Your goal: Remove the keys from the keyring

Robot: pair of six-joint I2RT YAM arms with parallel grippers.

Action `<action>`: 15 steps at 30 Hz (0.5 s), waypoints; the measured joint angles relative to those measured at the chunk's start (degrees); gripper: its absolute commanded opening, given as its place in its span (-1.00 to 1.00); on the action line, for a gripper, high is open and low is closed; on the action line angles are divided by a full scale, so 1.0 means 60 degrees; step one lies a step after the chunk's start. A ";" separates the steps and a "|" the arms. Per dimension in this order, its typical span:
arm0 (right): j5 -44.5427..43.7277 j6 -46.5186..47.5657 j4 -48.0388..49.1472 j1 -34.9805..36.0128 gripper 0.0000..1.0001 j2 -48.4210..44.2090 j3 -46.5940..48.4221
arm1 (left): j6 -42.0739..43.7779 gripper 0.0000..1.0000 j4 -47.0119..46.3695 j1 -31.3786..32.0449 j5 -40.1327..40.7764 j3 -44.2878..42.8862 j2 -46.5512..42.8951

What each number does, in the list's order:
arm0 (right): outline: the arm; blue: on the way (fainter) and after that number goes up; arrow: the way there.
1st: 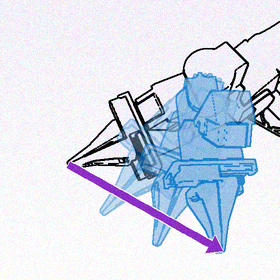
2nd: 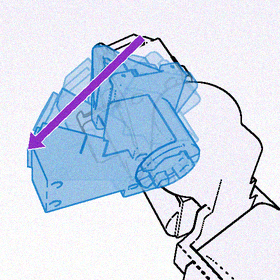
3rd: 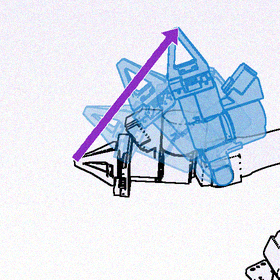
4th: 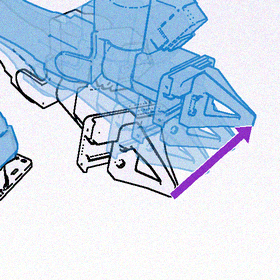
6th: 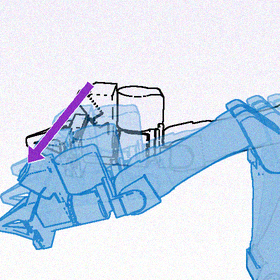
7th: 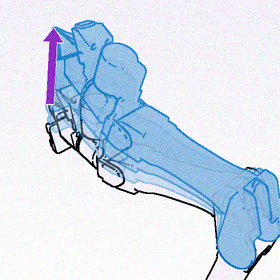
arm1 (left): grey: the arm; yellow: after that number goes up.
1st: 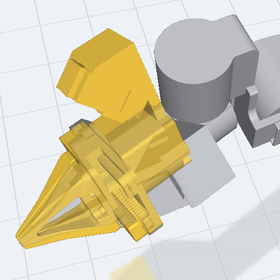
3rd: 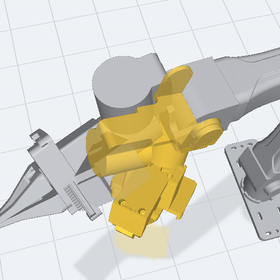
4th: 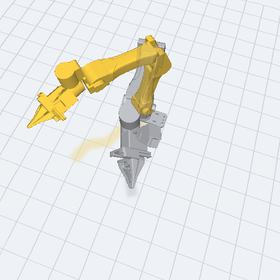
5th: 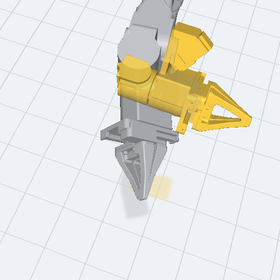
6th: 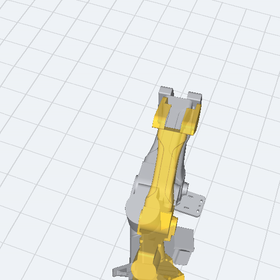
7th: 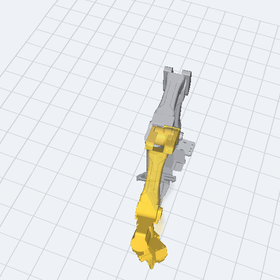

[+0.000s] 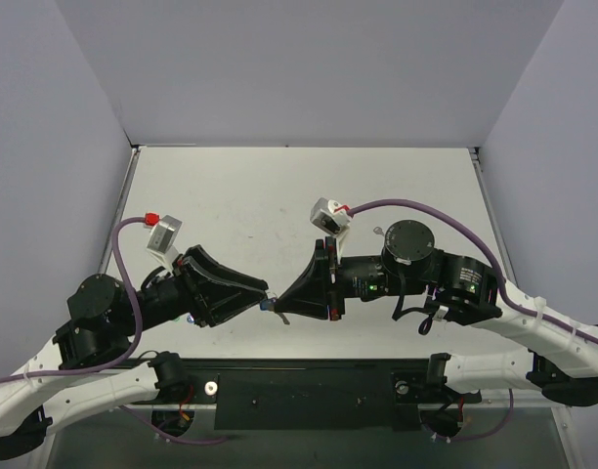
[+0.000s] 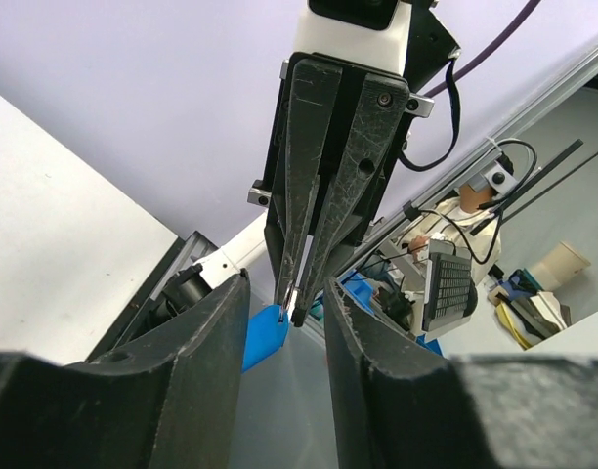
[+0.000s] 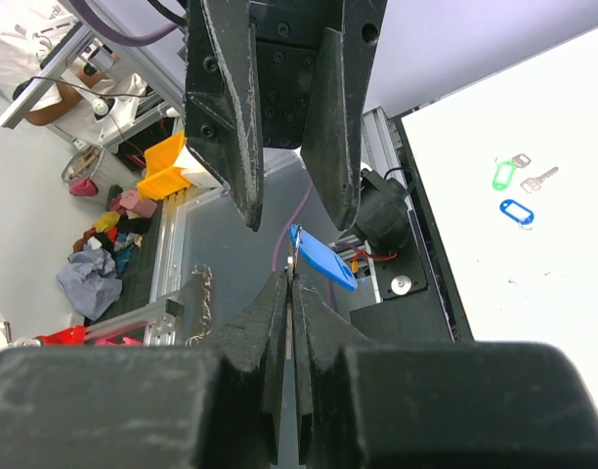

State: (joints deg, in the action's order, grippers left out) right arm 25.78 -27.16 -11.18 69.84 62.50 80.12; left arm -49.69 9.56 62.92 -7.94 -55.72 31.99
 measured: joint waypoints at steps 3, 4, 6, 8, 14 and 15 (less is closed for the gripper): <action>-0.0011 -0.0004 0.0069 0.0000 -1.00 0.0000 0.0000 | -0.0084 -0.24 -0.0127 0.0000 -0.0066 0.0000 0.0058; -0.0011 -0.0004 0.0087 0.0000 -1.00 0.0000 0.0000 | -0.0098 -0.25 -0.0135 0.0000 -0.0080 0.0000 0.0069; -0.0015 0.0000 0.0109 0.0000 -1.00 0.0000 0.0000 | -0.0120 -0.25 -0.0135 0.0000 -0.0142 0.0000 0.0080; -0.0015 0.0000 0.0117 0.0000 -1.00 0.0000 0.0000 | -0.0127 -0.28 -0.0135 0.0000 -0.0182 0.0000 0.0080; -0.0022 -0.0004 0.0117 0.0000 -1.00 0.0000 0.0000 | -0.0178 -0.62 -0.0135 0.0000 -0.0251 0.0000 0.0084; -0.0022 -0.0004 0.0117 0.0000 -1.00 0.0000 0.0000 | -0.0186 -0.71 -0.0135 0.0000 -0.0255 0.0000 0.0084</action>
State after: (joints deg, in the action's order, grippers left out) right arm 25.65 -27.18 -10.48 69.84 62.50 80.12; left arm -50.81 8.75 62.92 -9.47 -55.72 32.49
